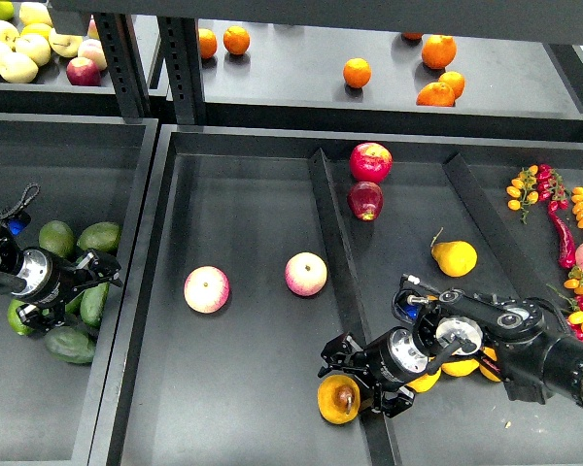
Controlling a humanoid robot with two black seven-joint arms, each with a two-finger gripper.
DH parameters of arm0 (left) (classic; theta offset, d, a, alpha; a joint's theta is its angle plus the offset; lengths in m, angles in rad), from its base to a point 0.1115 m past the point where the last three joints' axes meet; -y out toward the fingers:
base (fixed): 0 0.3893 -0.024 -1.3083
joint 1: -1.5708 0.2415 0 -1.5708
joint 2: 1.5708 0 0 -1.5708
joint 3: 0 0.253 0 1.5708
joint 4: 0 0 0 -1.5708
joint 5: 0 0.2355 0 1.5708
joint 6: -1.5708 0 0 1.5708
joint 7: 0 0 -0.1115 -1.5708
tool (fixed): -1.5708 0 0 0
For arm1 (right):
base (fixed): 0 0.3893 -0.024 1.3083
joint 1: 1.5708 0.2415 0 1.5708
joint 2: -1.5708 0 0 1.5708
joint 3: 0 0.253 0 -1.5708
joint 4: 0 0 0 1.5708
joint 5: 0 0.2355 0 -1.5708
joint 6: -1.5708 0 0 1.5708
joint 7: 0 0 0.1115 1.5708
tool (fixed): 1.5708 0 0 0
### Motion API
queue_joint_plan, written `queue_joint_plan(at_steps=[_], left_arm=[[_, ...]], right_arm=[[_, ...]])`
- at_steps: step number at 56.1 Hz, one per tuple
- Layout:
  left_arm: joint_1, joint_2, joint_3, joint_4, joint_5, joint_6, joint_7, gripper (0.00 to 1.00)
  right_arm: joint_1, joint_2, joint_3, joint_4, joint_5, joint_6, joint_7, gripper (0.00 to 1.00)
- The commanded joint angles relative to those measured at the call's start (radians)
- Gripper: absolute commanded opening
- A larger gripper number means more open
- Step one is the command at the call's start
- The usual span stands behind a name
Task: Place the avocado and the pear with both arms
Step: 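Close the right gripper on the yellow pear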
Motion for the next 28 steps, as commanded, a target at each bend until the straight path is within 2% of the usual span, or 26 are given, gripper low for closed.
queue_joint_plan(at_steps=[1,19,28], left_arm=[[0.000,0.000,0.000,0.000,0.000,0.000,0.000,1.00],[0.000,-0.001,0.000,0.000,0.000,0.000,0.000,1.00],[0.002,-0.001,0.000,0.000,0.000,0.000,0.000,1.00]], right_arm=[[0.001,0.000,0.000,-0.001,-0.002,0.000,0.000,0.80],[0.000,-0.001,-0.002,-0.009,-0.002,0.000,0.000,0.51],[0.000,0.002,0.000,-0.035,0.000,0.000,0.000,0.32]])
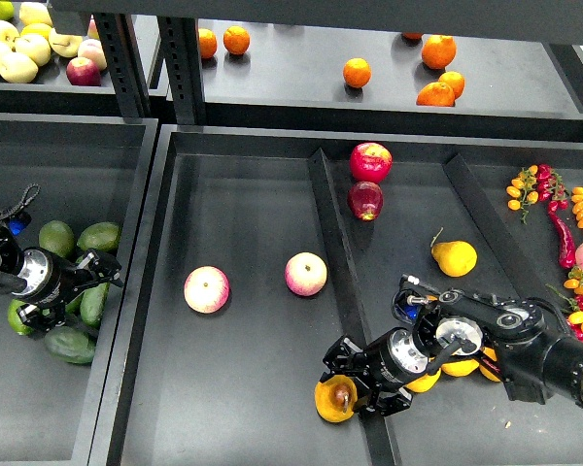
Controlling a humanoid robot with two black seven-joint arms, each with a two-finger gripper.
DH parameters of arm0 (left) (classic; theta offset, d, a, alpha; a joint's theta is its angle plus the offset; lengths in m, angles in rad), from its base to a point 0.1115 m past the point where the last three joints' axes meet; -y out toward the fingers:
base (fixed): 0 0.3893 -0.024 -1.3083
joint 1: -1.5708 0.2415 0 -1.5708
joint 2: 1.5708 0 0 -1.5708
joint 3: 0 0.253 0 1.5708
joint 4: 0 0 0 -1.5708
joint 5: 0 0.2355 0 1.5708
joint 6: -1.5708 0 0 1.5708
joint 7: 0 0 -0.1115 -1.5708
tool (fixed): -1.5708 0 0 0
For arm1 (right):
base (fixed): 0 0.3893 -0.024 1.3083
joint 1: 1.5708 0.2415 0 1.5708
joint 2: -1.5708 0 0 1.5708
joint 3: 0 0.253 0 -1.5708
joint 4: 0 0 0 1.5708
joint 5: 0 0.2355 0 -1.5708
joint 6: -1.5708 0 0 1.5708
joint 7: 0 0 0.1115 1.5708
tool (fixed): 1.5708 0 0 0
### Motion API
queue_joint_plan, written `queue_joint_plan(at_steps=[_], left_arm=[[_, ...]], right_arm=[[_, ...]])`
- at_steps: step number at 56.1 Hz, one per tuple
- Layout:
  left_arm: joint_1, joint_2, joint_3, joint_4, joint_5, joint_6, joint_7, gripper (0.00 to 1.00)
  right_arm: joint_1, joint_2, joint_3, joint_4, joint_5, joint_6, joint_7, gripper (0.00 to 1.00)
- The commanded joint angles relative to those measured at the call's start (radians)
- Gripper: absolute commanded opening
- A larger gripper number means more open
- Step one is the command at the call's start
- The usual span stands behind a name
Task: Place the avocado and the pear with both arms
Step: 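Close the right gripper on the yellow pear, then lift the pear and carry it into the pear bin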
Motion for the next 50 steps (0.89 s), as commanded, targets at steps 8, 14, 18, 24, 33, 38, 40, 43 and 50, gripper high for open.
queue_joint_plan(at_steps=[8,14,18,24,33,38,40,43,50], left_arm=[[0.003,-0.001,0.000,0.000,0.000,0.000,0.000,1.00],[0.006,-0.001,0.000,0.000,0.000,0.000,0.000,1.00],[0.007,-0.001,0.000,0.000,0.000,0.000,0.000,1.00],[0.007,0.001,0.000,0.000,0.000,0.000,0.000,0.99],[0.010,-0.001,0.000,0.000,0.000,0.000,0.000,1.00],[0.010,-0.001,-0.002,0.000,0.000,0.000,0.000,1.00],[0.010,-0.001,-0.002,-0.002,0.000,0.000,0.000,1.00],[0.009,-0.001,-0.008,-0.005,0.000,0.000,0.000,1.00],[0.007,0.001,-0.019,-0.006,0.002,0.000,0.000,1.00]], right_arm=[[0.001,0.004,0.001,-0.027,0.001,0.000,0.000,0.20],[0.003,0.008,0.001,-0.032,0.001,0.000,0.000,0.16],[0.006,0.010,0.001,-0.040,0.013,0.000,0.000,0.09],[0.013,0.010,0.005,-0.041,0.020,0.000,0.000,0.06],[0.021,0.002,0.024,-0.038,0.078,0.000,0.000,0.04],[0.036,-0.002,0.024,-0.037,0.112,0.000,0.000,0.04],[0.041,-0.004,0.022,-0.037,0.122,0.000,0.000,0.04],[0.053,-0.002,0.024,-0.034,0.142,0.000,0.000,0.04],[0.107,-0.001,0.024,-0.021,0.194,0.000,0.000,0.04]])
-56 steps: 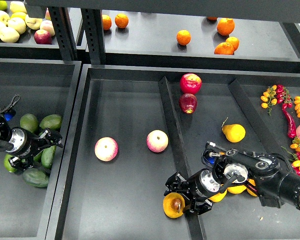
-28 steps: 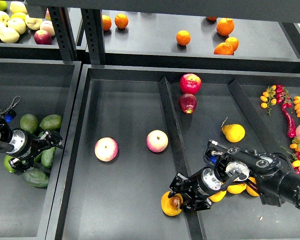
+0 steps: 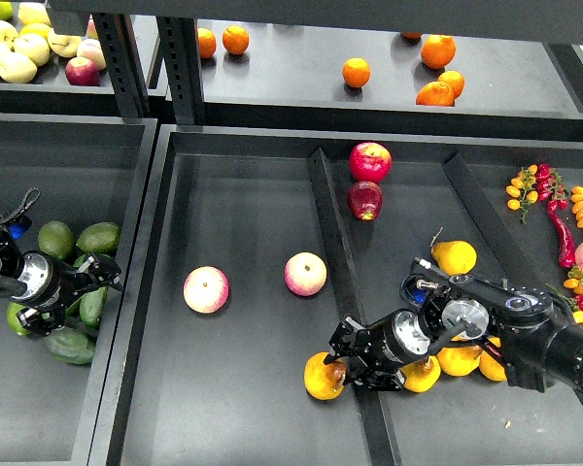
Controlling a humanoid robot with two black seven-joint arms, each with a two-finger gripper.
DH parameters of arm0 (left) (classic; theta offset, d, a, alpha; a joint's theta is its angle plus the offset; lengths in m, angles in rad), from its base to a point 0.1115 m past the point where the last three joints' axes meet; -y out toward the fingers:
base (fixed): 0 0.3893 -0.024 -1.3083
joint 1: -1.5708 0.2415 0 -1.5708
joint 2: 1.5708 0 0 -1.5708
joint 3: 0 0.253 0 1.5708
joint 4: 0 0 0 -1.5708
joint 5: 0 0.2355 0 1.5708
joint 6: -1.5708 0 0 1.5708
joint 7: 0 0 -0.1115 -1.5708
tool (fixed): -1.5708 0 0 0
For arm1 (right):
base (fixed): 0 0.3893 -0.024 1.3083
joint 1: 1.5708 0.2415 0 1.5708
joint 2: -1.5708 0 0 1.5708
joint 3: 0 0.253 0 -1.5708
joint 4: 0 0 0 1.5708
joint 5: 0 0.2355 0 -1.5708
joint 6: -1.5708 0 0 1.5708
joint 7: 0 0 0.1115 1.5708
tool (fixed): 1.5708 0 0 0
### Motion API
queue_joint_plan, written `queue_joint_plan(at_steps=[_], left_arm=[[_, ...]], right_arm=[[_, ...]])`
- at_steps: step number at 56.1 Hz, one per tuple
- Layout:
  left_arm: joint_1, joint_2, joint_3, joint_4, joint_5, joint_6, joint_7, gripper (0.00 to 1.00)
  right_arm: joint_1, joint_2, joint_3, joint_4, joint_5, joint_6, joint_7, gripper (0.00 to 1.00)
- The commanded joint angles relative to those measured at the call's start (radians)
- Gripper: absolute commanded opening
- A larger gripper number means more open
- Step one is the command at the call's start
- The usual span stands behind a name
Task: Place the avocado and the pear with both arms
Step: 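Lift the pear and carry it into the pear bin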
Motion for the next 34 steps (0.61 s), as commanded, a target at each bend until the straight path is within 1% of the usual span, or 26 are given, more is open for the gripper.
queue_joint_plan(at_steps=[1,13,17,18,34], left_arm=[[-0.003,0.002,-0.008,-0.001,0.002,0.000,0.000,1.00],[0.002,0.002,-0.010,-0.003,0.002,0.000,0.000,1.00],[0.006,0.002,-0.016,-0.003,0.002,0.000,0.000,1.00],[0.008,0.002,-0.021,-0.003,0.002,0.000,0.000,1.00],[0.022,-0.002,-0.027,-0.001,0.002,0.000,0.000,1.00]], right_arm=[[0.050,0.001,-0.001,0.010,0.049,0.000,0.000,0.04],[0.144,-0.028,-0.023,0.033,0.144,0.000,0.000,0.04],[0.156,-0.064,-0.032,0.043,0.162,0.000,0.000,0.04],[0.165,-0.107,-0.041,0.061,0.176,0.000,0.000,0.04],[0.182,-0.256,-0.107,0.115,0.188,0.000,0.000,0.04]])
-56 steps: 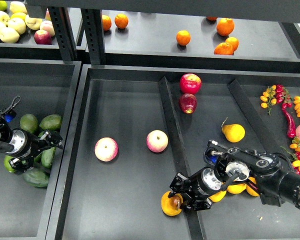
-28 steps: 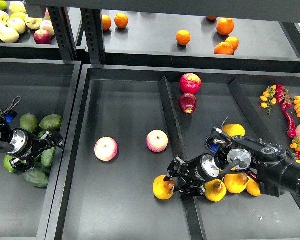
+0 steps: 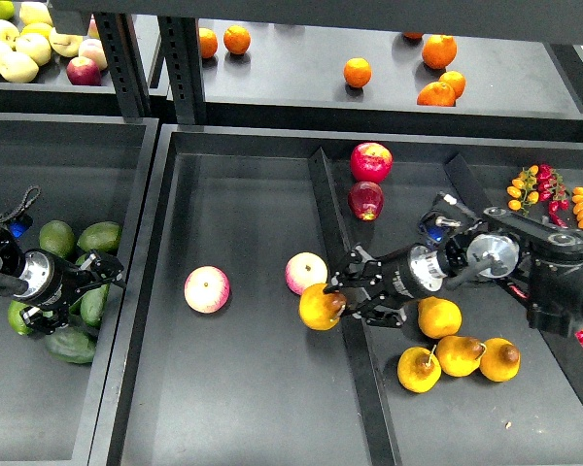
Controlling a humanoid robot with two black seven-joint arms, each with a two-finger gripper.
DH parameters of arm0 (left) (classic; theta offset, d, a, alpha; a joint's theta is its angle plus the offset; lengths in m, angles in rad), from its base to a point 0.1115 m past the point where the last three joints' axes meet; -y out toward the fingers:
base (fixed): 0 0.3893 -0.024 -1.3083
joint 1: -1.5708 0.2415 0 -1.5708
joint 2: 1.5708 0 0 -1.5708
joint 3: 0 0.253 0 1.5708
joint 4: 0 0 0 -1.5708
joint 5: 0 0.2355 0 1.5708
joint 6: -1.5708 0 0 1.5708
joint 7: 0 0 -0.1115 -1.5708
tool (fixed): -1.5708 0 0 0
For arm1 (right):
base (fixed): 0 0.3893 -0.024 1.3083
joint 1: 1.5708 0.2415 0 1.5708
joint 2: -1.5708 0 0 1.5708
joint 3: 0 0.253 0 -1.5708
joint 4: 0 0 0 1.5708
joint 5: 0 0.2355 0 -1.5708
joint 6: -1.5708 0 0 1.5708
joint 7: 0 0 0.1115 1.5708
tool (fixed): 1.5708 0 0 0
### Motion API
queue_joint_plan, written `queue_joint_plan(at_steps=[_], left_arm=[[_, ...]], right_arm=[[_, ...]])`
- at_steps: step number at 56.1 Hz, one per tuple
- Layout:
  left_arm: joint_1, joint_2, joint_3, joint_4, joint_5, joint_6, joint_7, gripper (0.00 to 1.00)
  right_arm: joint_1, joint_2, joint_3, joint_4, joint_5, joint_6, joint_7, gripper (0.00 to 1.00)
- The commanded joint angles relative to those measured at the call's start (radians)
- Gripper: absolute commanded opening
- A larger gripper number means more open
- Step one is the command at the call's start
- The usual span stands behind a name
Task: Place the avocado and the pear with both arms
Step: 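Lift the pear and carry it into the pear bin, then lower the pear among the pears and open the right gripper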
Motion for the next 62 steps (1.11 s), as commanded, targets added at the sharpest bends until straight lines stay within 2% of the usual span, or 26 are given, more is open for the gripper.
queue_joint_plan(at_steps=[1,22,44,62], left_arm=[[0.010,-0.004,-0.001,0.000,0.000,0.000,0.000,1.00],[0.006,-0.009,0.000,-0.001,0.002,0.000,0.000,1.00],[0.010,-0.009,-0.001,0.005,0.002,0.000,0.000,1.00],[0.012,-0.009,-0.001,0.005,0.002,0.000,0.000,1.00]], right_arm=[[0.002,-0.061,-0.031,0.015,0.003,0.000,0.000,0.04],[-0.032,-0.128,-0.086,0.016,0.026,0.000,0.000,0.04],[-0.006,-0.289,-0.184,0.029,0.052,0.000,0.000,0.05],[-0.050,-0.299,-0.222,0.050,0.060,0.000,0.000,0.05]])
